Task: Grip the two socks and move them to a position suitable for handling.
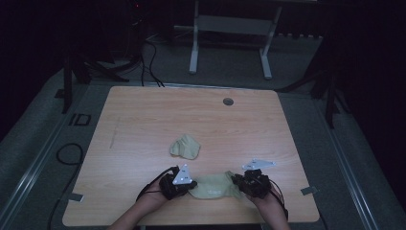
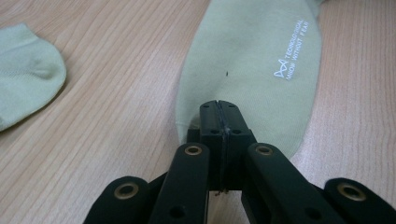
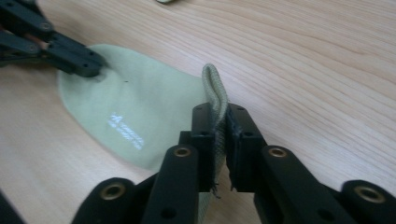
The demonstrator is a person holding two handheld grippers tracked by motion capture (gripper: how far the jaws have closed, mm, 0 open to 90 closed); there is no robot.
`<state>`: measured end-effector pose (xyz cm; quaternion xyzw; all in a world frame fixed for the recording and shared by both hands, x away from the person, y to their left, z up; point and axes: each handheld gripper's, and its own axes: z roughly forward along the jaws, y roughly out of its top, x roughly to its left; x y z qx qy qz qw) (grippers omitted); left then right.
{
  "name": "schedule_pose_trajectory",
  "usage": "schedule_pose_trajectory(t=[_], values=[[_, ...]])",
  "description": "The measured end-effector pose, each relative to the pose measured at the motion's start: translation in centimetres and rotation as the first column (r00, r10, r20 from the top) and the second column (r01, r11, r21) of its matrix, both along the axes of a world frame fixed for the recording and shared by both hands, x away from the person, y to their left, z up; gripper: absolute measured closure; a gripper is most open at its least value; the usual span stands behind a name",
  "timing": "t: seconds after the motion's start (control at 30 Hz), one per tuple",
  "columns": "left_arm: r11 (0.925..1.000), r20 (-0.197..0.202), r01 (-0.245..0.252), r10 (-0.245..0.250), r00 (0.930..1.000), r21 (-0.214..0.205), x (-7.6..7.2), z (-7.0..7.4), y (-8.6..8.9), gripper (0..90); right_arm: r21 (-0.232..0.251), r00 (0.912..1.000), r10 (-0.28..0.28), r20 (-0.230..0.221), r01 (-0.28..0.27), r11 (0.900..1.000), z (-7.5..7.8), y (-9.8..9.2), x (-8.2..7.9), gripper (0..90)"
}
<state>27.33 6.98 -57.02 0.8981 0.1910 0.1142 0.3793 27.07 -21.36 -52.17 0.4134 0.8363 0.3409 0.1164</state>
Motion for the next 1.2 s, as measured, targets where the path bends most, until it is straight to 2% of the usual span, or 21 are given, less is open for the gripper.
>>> schedule_pose_trajectory(t=[0.03, 0.07, 0.13, 0.27, 0.3, 0.33, 0.43, 0.47, 0.5, 0.53, 0.57, 0.83, 0.93, 1.1, 1.2], values=[[1.0, 0.0, 0.0, 0.0, 1.0, 0.0, 0.0, 0.0, 0.0, 89.3, 0.0, 1.0, 0.0, 0.0, 0.0, 1.0, 0.0, 0.0, 0.0, 79.4], [1.0, 0.0, 0.003, -0.003, 1.0, 0.001, 0.0, 0.0, 0.0, 89.2, -0.026, 0.9993, -0.033, 0.017, 0.033, 0.9991, -0.1, -0.3, 0.2, 74.5], [1.0, -0.003, 0.005, -0.005, 1.0, 0.002, 0.1, 0.0, 0.0, 89.2, -0.01, 0.9988, -0.047, 0.018, 0.047, 0.9989, 0.2, -0.6, 0.4, 73.1], [1.0, -0.002, 0.004, -0.004, 1.0, -0.001, 0.1, 0.0, 0.0, 89.2, -0.015, 0.9989, -0.036, 0.031, 0.036, 0.9992, 0.6, -0.4, 0.4, 74.0], [1.0, -0.002, 0.006, -0.006, 1.0, 0.001, 0.1, 0.0, 0.0, 89.2, -0.02, 0.9995, -0.017, 0.025, 0.018, 0.9996, 0.4, -0.1, 0.6, 80.7], [1.0, -0.002, 0.006, -0.006, 1.0, 0.001, 0.1, 0.0, 0.0, 89.2, -0.02, 0.9995, -0.017, 0.025, 0.018, 0.9996, 0.4, -0.1, 0.6, 80.7], [0.9997, -0.029, -0.004, 0.003, 0.9996, -0.024, 0.4, -0.1, 0.2, 89.2, -0.053, 1.0, 0.004, -0.006, -0.005, 0.9986, -1.1, 0.3, 1.2, 86.1], [0.9997, -0.029, -0.004, 0.003, 0.9996, -0.024, 0.4, -0.1, 0.2, 89.2, -0.053, 1.0, 0.004, -0.006, -0.005, 0.9986, -1.1, 0.3, 1.2, 86.1], [0.9998, -0.024, 0.003, -0.004, 0.9997, -0.02, 0.5, -0.1, 0.3, 89.2, -0.084, 0.9997, 0.009, -0.024, -0.011, 0.9964, -1.9, 0.5, 1.6, 86.9], [0.9998, -0.024, 0.003, -0.004, 0.9997, -0.02, 0.5, -0.1, 0.3, 89.2, -0.084, 0.9997, 0.009, -0.024, -0.011, 0.9964, -1.9, 0.5, 1.6, 86.9], [0.9998, -0.018, 0.002, -0.003, 0.9998, -0.018, 0.5, -0.1, 0.3, 89.2, -0.116, 0.9993, 0.017, -0.034, -0.021, 0.993, -2.6, 0.6, 1.7, 87.2], [0.9998, -0.017, -0.006, 0.006, 0.9998, -0.021, 0.9, -0.1, -0.1, 89.1, -0.128, 0.9997, -0.004, -0.024, 0.0, 0.9918, -2.8, -0.3, 1.3, 87.9], [0.9998, 0.001, 0.02, -0.02, 0.9998, -0.008, 1.1, 0.0, -0.3, 89.1, -0.136, 0.9997, -0.008, -0.023, 0.005, 0.9908, -2.8, -0.5, 0.9, 87.8], [0.9993, 0.007, 0.037, -0.037, 0.9993, -0.008, 1.1, -0.1, -0.5, 89.1, -0.128, 0.9994, -0.015, -0.03, 0.011, 0.9918, -2.8, -0.9, 0.2, 87.6], [0.9981, -0.013, 0.053, -0.053, 0.9985, -0.033, 1.2, -0.2, -0.5, 88.9, -0.122, 0.9994, -0.014, -0.031, 0.01, 0.9925, -2.8, -1.1, -0.3, 87.1]])
